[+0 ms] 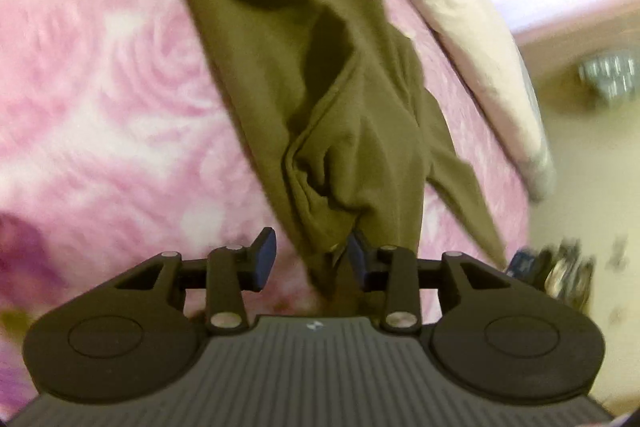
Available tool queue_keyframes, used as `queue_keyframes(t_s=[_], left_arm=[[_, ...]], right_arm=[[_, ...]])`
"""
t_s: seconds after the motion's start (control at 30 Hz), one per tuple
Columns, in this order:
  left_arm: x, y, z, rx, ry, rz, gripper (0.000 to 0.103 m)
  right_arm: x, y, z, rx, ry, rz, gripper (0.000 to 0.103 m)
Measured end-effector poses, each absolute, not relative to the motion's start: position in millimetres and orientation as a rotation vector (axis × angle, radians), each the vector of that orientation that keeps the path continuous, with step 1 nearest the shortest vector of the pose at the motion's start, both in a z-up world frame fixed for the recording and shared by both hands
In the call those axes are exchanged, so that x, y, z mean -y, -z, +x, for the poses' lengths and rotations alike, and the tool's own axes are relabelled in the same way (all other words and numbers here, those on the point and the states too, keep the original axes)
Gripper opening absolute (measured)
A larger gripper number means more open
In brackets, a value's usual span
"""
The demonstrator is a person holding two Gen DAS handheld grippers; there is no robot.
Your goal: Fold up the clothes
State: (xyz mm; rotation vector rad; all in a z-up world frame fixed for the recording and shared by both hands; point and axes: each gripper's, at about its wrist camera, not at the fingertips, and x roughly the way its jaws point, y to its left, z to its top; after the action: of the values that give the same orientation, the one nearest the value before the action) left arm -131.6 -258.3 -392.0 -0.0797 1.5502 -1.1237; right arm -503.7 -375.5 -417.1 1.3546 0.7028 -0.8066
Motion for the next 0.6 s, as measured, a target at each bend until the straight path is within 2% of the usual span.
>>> queue_keyframes(t_s=[0.07, 0.1, 0.13, 0.2, 0.23, 0.27, 0.3, 0.37, 0.43, 0.6], left_arm=[[266, 406, -131, -1.600, 1.079, -0.126, 0.029], [267, 410, -130, -1.627, 1.052, -0.152, 0.023], [266, 415, -128, -1.653, 1.023, -0.180, 0.009], [256, 413, -123, -1.680, 1.023, -0.216, 0.002], [245, 408, -118, -1.680, 1.035, -0.219, 0.002], [232, 401, -113, -1.678, 1.048, -0.219, 0.000], [218, 394, -106, -1.676, 1.054, -0.217, 0.000], [184, 374, -90, -1.660, 1.054, -0.199, 0.000], [144, 350, -69, -1.623, 1.033, -0.155, 0.000], [75, 310, -32, -1.548, 0.903, 0.066, 0.000]], right_arm=[[375, 416, -504, -0.705, 0.807, 1.359, 0.060], [375, 416, -504, -0.707, 0.805, 1.358, 0.060], [374, 416, -504, -0.709, 0.801, 1.358, 0.060], [370, 418, -501, -0.736, 0.773, 1.357, 0.059], [368, 419, -500, -0.749, 0.759, 1.356, 0.051], [366, 419, -499, -0.762, 0.745, 1.355, 0.019], [363, 420, -498, -0.776, 0.730, 1.355, 0.010], [359, 420, -498, -0.792, 0.704, 1.348, 0.010], [354, 417, -499, -0.801, 0.680, 1.335, 0.006], [346, 409, -501, -0.845, 0.626, 1.290, 0.005]])
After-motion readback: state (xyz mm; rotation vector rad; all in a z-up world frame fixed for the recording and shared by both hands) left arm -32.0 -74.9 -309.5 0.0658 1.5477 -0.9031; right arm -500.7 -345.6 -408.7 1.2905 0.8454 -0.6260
